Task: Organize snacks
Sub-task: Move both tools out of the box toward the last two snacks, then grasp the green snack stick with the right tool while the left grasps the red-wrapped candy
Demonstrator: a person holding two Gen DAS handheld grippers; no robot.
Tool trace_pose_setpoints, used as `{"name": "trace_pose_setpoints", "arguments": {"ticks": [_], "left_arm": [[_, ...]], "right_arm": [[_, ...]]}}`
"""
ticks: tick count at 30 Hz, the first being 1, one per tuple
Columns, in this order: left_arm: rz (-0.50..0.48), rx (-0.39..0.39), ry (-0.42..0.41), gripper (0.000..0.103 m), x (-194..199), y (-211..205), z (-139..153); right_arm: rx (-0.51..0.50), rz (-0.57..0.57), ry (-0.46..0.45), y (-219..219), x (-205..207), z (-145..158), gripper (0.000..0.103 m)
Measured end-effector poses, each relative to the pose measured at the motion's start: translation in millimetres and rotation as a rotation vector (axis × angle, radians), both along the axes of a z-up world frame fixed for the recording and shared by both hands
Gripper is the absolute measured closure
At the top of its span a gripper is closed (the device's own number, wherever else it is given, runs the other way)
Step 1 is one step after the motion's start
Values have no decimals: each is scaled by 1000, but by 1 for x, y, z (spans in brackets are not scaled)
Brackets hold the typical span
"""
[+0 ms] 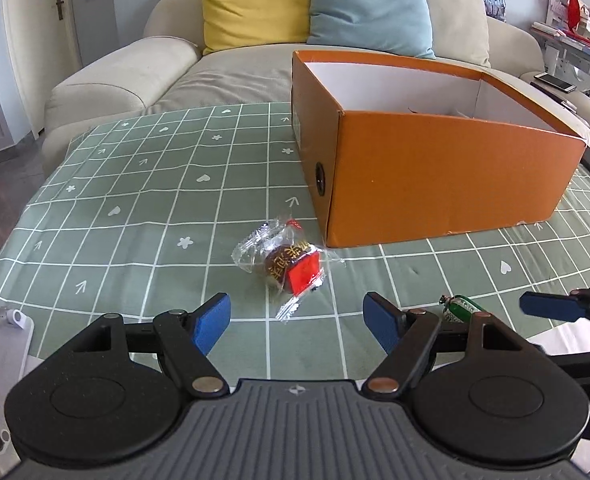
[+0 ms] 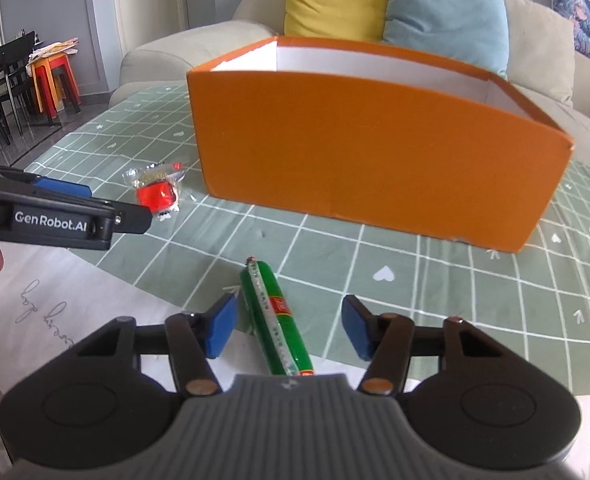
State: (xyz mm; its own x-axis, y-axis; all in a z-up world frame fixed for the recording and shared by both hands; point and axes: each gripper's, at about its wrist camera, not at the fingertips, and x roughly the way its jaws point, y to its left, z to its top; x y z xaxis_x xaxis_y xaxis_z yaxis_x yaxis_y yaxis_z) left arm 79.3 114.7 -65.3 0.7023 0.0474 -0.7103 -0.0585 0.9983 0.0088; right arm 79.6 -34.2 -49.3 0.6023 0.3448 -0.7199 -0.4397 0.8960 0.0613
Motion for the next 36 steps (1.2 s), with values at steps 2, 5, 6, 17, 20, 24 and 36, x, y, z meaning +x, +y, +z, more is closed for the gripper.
{"name": "trace_pose_setpoints", "arguments": {"ticks": [2,5,6,17,20,24,36], "left_arm": [[4,-8,4,15,1,0,-1],[16,-24,12,15,4,3,-4],[19,-31,12,15,4,4,-5],[77,-108,11,14,14,10,-7],[131,-156,30,14,22,17,-9],[201,-282,44,14,34,30,-11],[316,-302,78,31,59,32,-17]], "right_arm": [[-1,-2,14,1,1,-3,48],[-3,4,37,4,4,-8,57],[-2,4,35,4,4,-8,57],[4,-6,24,7,18,-11,82],[-4,-21,19,6,23,-11,82],[-12,-22,20,7,29,-11,82],[-30,9,6,8,30,-13,82]]}}
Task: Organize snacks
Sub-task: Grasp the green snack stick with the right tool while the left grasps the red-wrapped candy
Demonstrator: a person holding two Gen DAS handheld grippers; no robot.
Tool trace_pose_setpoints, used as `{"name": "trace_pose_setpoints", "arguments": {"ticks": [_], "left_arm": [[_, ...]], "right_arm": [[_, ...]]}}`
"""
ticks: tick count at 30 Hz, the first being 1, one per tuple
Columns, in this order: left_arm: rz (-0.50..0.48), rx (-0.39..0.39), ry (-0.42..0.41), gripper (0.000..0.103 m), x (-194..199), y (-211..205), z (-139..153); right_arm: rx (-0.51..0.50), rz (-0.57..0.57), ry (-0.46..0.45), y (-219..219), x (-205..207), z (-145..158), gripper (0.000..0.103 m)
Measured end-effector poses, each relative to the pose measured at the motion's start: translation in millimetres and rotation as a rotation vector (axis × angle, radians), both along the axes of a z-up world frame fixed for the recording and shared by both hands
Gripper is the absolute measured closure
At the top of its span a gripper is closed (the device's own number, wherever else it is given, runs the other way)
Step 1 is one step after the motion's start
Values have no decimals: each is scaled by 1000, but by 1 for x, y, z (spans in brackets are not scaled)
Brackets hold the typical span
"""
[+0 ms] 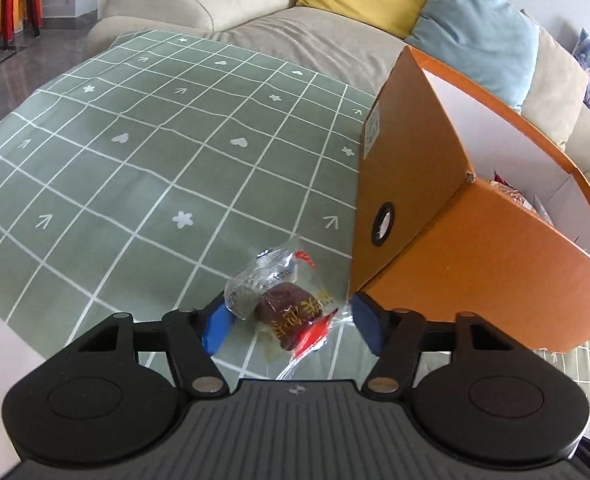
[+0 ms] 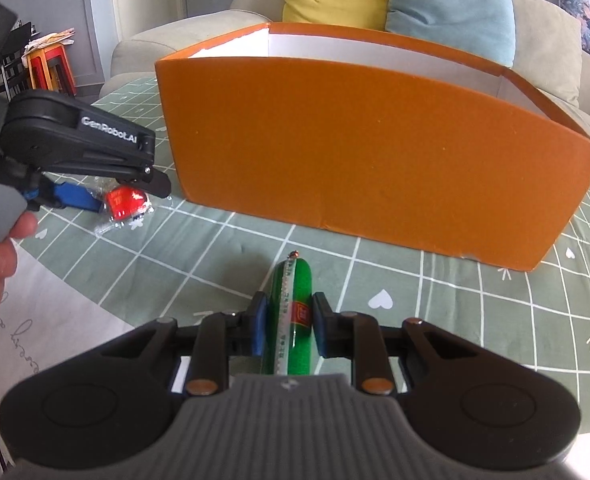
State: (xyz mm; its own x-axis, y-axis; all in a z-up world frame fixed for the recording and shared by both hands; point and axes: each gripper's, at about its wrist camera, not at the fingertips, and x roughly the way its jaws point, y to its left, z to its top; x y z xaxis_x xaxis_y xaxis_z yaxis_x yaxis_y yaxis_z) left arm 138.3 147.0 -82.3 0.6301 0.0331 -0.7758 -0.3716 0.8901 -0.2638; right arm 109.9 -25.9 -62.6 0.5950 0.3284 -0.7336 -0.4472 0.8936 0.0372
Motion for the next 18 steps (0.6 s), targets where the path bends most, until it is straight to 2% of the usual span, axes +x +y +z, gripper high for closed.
{"name": "trace_pose_setpoints", "arguments": {"ticks": [2,5,18], "left_arm": [[-5,0,-2,36,0,-1,0],[-16,19,-4,38,-1,-5,0],[-90,38,53,39,-30,-28,11]], "right_arm": [[-4,-3,-1,1,0,0,82],[-7,-6,-3,-1,0,0,82],[-12,-34,38,-15,-11,4,83]]}}
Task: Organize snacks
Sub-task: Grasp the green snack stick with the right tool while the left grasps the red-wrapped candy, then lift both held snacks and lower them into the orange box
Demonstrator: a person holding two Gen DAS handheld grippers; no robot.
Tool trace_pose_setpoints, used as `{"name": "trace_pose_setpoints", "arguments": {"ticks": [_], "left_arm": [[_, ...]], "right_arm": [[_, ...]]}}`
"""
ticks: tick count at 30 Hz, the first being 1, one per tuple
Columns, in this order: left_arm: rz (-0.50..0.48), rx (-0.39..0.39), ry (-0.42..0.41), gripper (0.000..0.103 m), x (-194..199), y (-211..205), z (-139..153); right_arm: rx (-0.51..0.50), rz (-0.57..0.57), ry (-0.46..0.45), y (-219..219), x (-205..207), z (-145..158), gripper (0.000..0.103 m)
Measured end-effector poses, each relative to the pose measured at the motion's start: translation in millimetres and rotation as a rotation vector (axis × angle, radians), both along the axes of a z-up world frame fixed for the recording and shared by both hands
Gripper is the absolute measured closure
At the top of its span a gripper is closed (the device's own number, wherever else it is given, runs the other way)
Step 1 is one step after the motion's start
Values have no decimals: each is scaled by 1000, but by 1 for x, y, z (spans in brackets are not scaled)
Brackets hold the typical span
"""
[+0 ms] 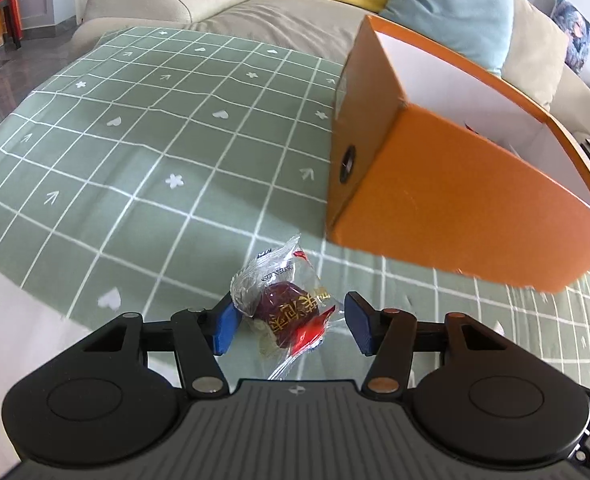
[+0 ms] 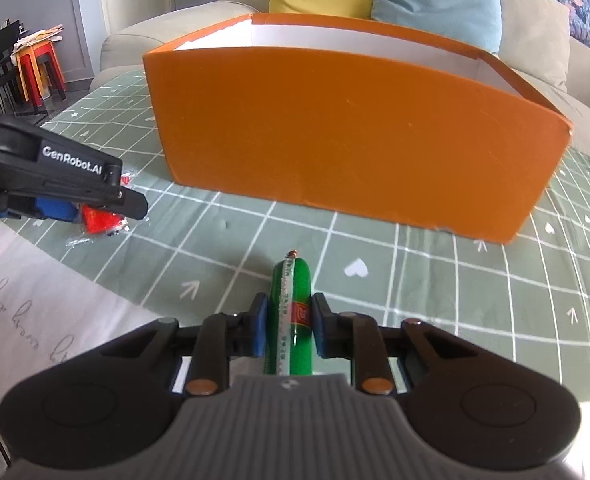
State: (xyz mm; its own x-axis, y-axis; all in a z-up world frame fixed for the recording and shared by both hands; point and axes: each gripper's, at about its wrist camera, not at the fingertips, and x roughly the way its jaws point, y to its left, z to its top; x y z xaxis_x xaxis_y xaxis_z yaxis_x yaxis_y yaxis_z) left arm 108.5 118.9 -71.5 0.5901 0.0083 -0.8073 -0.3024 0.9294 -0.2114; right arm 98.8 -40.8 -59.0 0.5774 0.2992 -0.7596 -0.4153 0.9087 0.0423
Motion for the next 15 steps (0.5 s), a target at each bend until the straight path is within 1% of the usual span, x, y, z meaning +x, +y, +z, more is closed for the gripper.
{"name": "trace_pose_setpoints", "arguments": {"ticks": [7,11,15], "left_arm": [[-70,21,-6,39,-16,-23,18],[-114,45,-20,39,-21,-39,32],[-159,94,-50,39,-22,-55,49]], "right_arm": [[-5,-4,-11,-10,-11,8,83],[12,-16,-44,-17,-13,23,83],[54,-44,-63,-27,-13,43,83]]}}
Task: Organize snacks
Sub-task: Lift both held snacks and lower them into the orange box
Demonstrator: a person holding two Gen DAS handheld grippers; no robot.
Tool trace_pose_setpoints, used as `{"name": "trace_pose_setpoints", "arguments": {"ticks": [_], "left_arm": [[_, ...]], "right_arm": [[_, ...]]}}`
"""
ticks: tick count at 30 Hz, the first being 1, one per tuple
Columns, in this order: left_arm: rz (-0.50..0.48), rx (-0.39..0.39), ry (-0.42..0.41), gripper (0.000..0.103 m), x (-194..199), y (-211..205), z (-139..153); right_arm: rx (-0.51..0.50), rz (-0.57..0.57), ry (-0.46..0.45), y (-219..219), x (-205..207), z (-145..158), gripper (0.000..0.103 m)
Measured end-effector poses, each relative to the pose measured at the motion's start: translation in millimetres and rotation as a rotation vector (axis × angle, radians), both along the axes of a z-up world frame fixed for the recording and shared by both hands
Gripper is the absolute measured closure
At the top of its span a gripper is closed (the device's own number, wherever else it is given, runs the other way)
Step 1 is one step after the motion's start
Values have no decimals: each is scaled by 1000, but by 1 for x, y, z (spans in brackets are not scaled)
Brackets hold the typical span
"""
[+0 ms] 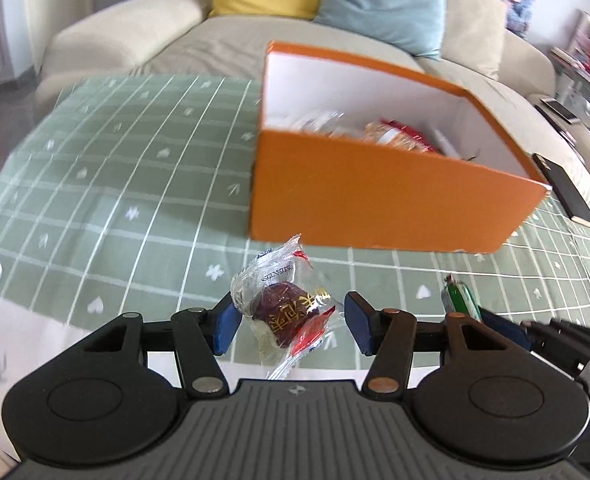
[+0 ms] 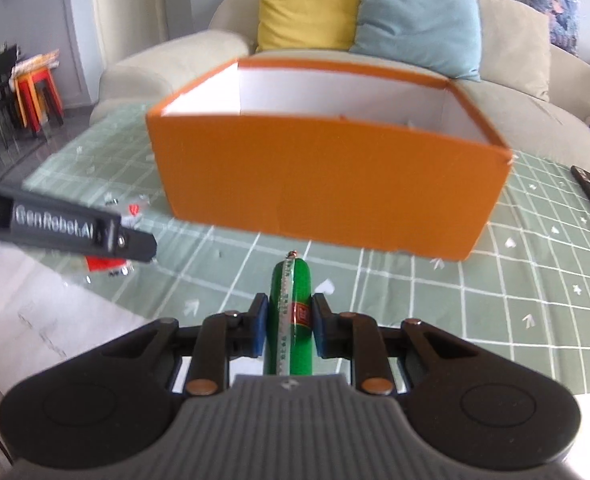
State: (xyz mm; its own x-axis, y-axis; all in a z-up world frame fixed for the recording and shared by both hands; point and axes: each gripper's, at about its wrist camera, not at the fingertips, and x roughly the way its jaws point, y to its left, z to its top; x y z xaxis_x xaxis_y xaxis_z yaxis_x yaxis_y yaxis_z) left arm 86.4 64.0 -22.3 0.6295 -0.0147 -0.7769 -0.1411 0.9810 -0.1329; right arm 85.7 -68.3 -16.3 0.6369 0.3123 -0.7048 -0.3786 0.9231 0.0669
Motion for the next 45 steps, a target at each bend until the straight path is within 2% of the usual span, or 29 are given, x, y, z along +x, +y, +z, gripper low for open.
{"name": "trace_pose_setpoints", "arguments": {"ticks": [9,19,24,32,45], "left_arm": [[-106,38,-84,39,14,-27,36],[-162,68,-181,39,53,-41,73],[-173,64,-195,39,78,-42,81],[-176,58,-162,39,118,-33,71],[-279,167,32,39,162,-36,23]], "right_arm": [[84,-58,-67,-22,13,48,83],[45,-52,-184,-25,51,88,83],[19,-34,-217,-23,79,100,83],[-26,-19,-213,-15,126,98,83],[-105,18,-59,-5,188,47,83]]}}
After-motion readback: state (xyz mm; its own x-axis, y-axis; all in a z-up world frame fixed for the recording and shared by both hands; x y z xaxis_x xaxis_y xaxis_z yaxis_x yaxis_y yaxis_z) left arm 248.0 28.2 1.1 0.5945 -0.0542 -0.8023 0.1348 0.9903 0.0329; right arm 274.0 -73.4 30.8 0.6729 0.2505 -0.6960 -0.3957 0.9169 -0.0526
